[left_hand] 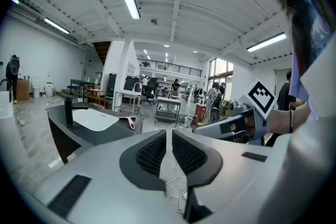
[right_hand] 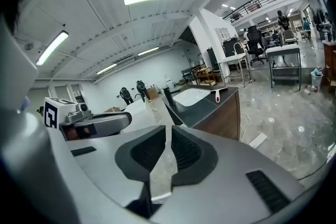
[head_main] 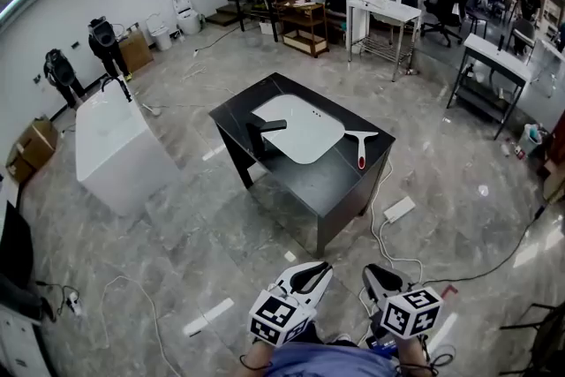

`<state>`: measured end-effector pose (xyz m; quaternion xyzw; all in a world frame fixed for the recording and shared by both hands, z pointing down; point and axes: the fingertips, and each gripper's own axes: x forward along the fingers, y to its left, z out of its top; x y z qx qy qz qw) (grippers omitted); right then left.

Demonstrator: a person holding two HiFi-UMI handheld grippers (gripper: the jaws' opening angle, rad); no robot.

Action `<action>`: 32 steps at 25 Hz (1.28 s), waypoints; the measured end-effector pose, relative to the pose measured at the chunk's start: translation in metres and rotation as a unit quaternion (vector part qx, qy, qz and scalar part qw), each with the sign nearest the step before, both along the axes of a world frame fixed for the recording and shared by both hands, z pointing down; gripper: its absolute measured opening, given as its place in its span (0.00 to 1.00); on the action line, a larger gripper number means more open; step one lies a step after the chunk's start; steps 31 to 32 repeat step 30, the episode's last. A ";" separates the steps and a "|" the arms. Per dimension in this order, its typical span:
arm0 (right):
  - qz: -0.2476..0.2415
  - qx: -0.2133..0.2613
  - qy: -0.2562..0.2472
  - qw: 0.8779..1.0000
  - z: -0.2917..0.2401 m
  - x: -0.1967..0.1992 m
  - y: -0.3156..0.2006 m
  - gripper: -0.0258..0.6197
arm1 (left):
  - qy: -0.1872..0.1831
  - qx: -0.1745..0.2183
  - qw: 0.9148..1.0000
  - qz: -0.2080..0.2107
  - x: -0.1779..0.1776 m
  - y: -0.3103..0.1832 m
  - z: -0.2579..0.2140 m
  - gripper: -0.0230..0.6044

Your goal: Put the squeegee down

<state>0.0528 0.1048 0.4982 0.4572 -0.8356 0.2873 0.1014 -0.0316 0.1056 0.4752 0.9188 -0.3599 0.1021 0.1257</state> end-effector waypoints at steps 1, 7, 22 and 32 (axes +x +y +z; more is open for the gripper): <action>-0.004 0.002 0.000 1.000 0.000 0.001 0.004 0.11 | -0.002 0.001 1.000 -0.002 0.002 0.005 0.000 0.09; -0.018 0.009 -0.002 1.000 -0.002 0.013 0.024 0.10 | -0.011 0.004 1.000 -0.007 0.018 0.025 0.000 0.09; -0.021 0.020 -0.003 1.000 -0.001 0.031 0.036 0.10 | -0.015 0.015 1.000 -0.008 0.036 0.037 -0.002 0.09; -0.024 0.021 -0.003 0.999 -0.002 0.032 0.028 0.10 | -0.019 0.013 1.000 -0.012 0.036 0.030 -0.001 0.09</action>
